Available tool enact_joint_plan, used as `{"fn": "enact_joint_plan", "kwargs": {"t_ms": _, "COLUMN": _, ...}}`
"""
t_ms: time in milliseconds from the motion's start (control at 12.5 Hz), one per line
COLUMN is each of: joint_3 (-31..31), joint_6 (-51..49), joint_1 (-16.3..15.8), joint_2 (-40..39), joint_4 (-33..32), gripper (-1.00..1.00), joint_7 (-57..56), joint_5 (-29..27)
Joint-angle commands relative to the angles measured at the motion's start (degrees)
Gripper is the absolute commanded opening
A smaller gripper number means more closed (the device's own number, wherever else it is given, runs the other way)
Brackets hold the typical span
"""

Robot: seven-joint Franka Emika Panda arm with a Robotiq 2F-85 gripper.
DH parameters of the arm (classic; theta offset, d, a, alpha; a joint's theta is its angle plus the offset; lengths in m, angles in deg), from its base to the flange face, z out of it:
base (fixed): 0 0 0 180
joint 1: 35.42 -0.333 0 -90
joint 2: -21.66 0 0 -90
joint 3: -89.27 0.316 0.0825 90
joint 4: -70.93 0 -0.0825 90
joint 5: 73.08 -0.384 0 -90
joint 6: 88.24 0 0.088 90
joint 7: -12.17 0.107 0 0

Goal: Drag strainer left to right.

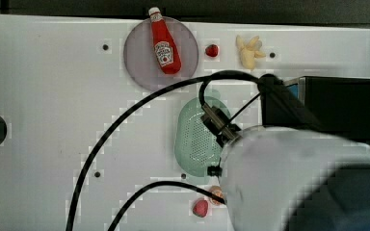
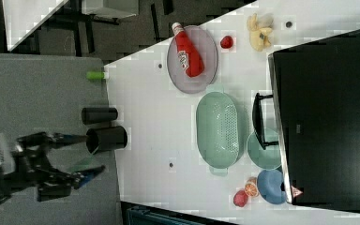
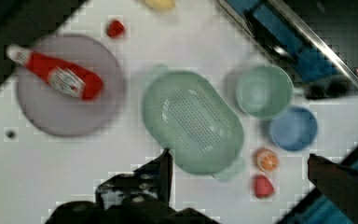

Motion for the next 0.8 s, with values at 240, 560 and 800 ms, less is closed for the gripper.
{"fn": "enact_joint_plan", "kwargs": {"t_ms": 240, "joint_3": 0.47, "joint_6": 0.51, "joint_1": -0.32, "joint_2": -4.75, "joint_4": -2.86, "gripper": 1.0, "joint_7": -3.04, "joint_5": -1.07}}
{"fn": "enact_joint_plan", "kwargs": {"t_ms": 560, "joint_3": 0.47, "joint_6": 0.5, "joint_1": -0.32, "joint_2": -5.36, "joint_4": -2.87, "gripper": 1.0, "joint_7": -3.04, "joint_5": -1.07}}
{"fn": "enact_joint_plan", "kwargs": {"t_ms": 800, "joint_3": 0.47, "joint_6": 0.51, "joint_1": -0.32, "joint_2": -5.68, "joint_4": -2.87, "gripper": 1.0, "joint_7": -3.04, "joint_5": -1.07}}
